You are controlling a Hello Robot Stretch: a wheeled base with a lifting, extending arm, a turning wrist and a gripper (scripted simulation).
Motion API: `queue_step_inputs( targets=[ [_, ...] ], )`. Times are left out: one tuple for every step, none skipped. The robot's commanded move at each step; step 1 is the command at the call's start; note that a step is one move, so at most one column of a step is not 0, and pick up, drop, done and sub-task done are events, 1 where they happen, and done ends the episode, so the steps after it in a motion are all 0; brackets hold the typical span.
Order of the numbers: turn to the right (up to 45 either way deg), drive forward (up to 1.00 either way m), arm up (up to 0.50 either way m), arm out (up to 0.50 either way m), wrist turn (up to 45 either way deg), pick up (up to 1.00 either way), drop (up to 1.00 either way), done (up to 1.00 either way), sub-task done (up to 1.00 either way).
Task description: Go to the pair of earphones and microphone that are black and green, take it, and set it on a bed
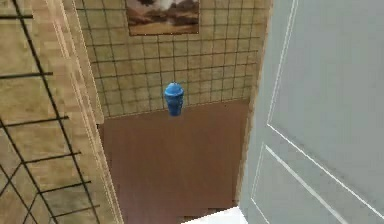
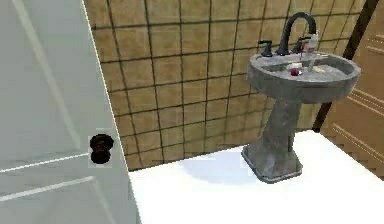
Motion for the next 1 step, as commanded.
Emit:
queue_step_inputs(
  targets=[
    [0.0,0.90,0.00,0.00,0.0,0.00,0.00,0.00,0.00]
  ],
)
